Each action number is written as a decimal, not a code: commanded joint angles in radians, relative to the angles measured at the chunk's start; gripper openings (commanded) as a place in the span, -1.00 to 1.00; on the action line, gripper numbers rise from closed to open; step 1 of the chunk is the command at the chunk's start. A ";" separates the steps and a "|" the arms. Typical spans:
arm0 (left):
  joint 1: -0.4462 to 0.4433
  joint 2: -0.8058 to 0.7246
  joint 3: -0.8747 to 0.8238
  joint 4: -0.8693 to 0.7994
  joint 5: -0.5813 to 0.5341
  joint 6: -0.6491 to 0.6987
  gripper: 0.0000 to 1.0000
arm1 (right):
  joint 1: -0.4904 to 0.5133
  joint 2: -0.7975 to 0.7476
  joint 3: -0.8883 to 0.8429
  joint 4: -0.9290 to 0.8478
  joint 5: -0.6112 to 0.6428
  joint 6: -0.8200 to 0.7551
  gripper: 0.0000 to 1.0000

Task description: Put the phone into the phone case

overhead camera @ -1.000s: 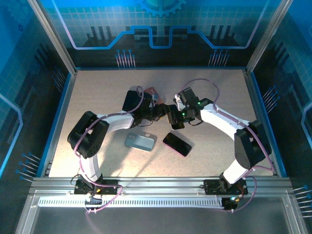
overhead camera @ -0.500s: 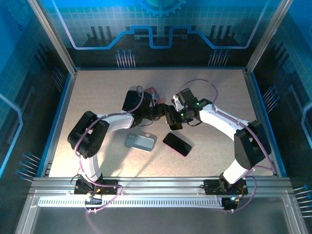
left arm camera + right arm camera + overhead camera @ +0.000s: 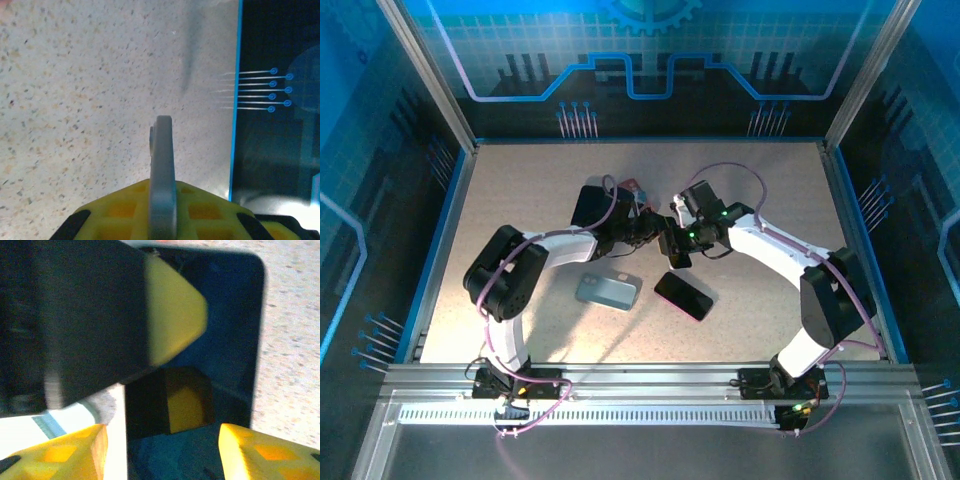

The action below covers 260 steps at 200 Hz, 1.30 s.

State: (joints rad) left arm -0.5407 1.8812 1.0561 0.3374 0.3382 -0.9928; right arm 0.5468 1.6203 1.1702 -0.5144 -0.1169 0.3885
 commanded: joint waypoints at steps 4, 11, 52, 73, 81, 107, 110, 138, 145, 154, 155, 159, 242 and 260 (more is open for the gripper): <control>-0.006 0.012 0.018 0.001 0.007 -0.007 -1.00 | 0.007 -0.022 0.022 0.020 -0.014 0.002 0.01; -0.004 0.011 0.018 0.005 0.006 -0.009 -1.00 | 0.005 -0.022 0.019 0.022 -0.019 0.004 0.02; 0.002 -0.008 0.013 0.015 -0.006 -0.018 -1.00 | -0.026 -0.052 -0.031 0.046 -0.077 0.042 0.40; 0.011 -0.025 0.013 0.033 -0.029 -0.038 -1.00 | -0.082 -0.098 -0.110 0.106 -0.170 0.108 0.45; 0.015 -0.030 0.013 0.047 -0.040 -0.047 -1.00 | -0.104 -0.115 -0.141 0.134 -0.205 0.133 0.54; 0.016 -0.046 0.018 0.101 -0.096 -0.088 -1.00 | -0.167 -0.167 -0.247 0.244 -0.290 0.234 0.61; 0.016 -0.048 0.019 0.108 -0.106 -0.093 -1.00 | -0.174 -0.172 -0.260 0.259 -0.298 0.246 0.61; 0.011 -0.063 0.009 0.185 -0.193 -0.136 -1.00 | -0.233 -0.214 -0.357 0.396 -0.357 0.357 0.61; 0.009 -0.069 0.002 0.213 -0.218 -0.142 -1.00 | -0.244 -0.221 -0.375 0.426 -0.364 0.380 0.61; 0.005 -0.075 -0.010 0.242 -0.246 -0.152 -1.00 | -0.259 -0.229 -0.396 0.468 -0.370 0.409 0.61; 0.004 -0.075 -0.011 0.246 -0.249 -0.152 -1.00 | -0.260 -0.230 -0.399 0.470 -0.370 0.412 0.61; 0.003 -0.079 -0.016 0.260 -0.262 -0.156 -1.00 | -0.266 -0.231 -0.406 0.487 -0.372 0.423 0.60; -0.044 -0.097 -0.106 0.491 -0.413 -0.206 -1.00 | -0.316 -0.156 -0.515 0.884 -0.463 0.663 0.32; -0.055 -0.096 -0.120 0.528 -0.437 -0.214 -1.00 | -0.315 -0.142 -0.517 0.924 -0.464 0.688 0.28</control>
State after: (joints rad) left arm -0.5777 1.8309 0.9478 0.7197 -0.0391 -1.1801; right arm 0.2409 1.4586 0.6670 0.2710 -0.5484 1.0031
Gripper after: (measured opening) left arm 0.120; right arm 0.655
